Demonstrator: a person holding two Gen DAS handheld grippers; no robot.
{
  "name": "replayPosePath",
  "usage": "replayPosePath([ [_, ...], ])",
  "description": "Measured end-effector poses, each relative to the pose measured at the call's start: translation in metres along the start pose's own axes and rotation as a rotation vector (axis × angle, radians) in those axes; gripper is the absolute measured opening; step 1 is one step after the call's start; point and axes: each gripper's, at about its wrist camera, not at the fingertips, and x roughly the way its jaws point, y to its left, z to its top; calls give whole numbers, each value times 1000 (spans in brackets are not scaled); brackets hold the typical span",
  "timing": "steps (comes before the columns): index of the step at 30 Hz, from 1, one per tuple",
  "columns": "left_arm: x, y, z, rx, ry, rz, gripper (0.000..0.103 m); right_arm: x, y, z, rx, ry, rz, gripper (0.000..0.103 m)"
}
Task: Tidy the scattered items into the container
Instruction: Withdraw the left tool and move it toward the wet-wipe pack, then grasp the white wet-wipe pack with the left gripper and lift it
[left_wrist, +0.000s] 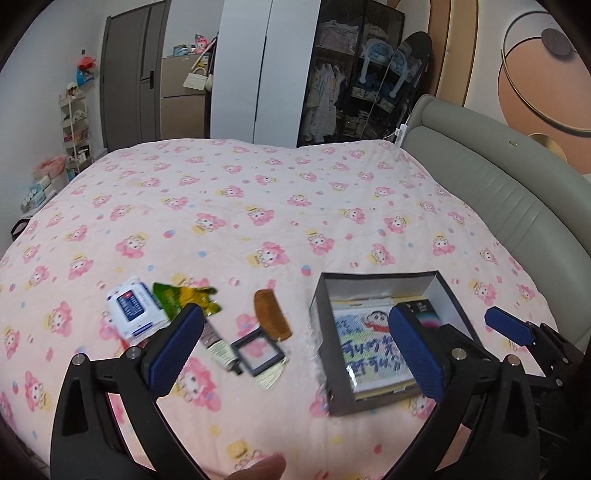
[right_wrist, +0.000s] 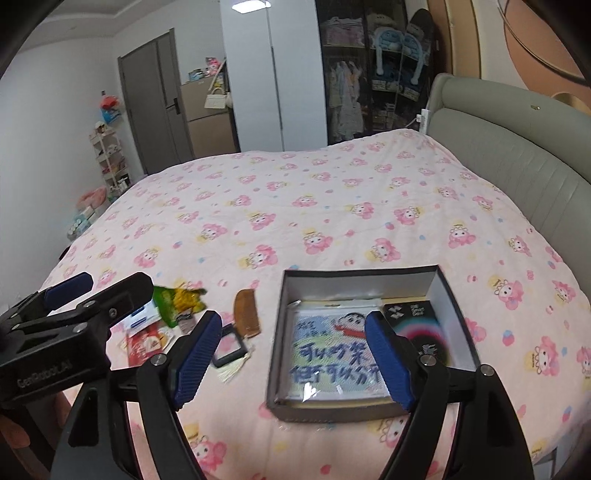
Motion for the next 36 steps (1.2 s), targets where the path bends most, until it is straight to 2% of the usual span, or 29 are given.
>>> replayPosePath([
  [9,-40,47,-26,-29,-6,49,102,-5,49,-16,-93,7,99,78],
  [20,-52,156,-64,-219,33,162,102,51,150,-31,-241,100,272,78],
  [25,-23,206,-79,-325,89,185,99,91,178,-36,-275,151,304,78],
  [31,30,254,-95,-461,177,168,83,147,189,-45,-294,225,288,76],
  [34,62,276,-95,-582,209,143,70,172,196,-46,-305,255,282,66],
  [36,88,288,-93,-659,227,134,62,189,201,-46,-306,273,279,55],
])
